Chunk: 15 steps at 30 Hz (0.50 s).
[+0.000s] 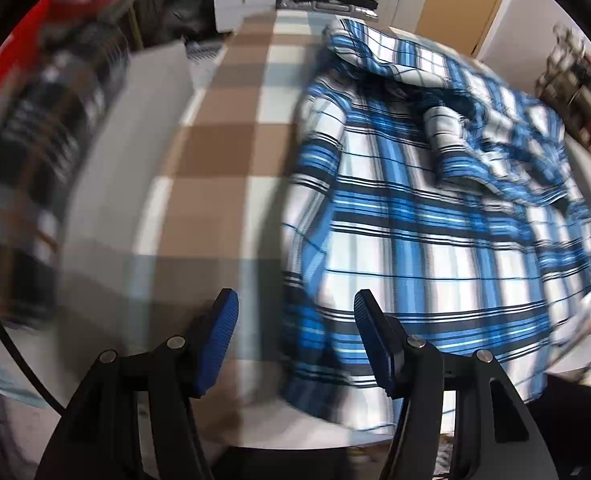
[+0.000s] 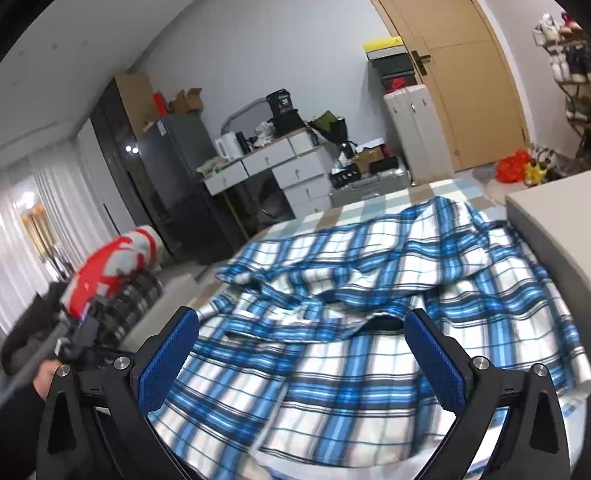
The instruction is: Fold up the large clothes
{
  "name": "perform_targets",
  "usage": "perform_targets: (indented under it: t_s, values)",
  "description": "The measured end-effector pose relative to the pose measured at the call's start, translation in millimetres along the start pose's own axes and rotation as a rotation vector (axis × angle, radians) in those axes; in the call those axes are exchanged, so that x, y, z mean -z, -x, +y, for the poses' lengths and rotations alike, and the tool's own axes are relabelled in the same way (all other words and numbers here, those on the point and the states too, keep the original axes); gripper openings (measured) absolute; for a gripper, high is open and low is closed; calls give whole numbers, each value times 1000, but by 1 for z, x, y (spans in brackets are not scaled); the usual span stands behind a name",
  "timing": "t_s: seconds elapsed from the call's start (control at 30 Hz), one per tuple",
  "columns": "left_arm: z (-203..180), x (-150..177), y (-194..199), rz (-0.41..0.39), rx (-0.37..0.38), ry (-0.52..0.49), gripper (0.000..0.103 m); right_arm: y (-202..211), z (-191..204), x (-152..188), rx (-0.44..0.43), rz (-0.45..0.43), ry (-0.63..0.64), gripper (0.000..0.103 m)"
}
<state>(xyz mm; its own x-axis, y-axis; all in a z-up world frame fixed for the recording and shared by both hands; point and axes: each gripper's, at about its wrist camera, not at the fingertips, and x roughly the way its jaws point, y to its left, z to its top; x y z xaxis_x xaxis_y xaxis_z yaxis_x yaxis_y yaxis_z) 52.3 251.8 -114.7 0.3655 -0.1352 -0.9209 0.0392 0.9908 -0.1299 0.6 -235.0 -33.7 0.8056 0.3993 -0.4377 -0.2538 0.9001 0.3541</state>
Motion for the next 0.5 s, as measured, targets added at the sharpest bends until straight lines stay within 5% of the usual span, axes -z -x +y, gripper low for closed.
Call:
perform_targets:
  t_s: [0.1,0.37,0.43,0.47,0.5]
  values:
    - [3,-1,-15,46,37,44,55,2,-9,1,25,10,-3,103]
    - [4,-8,-17,6,80,77,54,9,-43,-1,30,-14,-149,103]
    - [5,-5,-17,0,118,84,43,11,-48,-2,38,-20,-171,103]
    - [6,-3,-17,4,136,90,21,12,-50,-2,42,-23,-181,103]
    - [6,-4,-19,12,148,92,12,13,-52,-2,43,-23,-189,103]
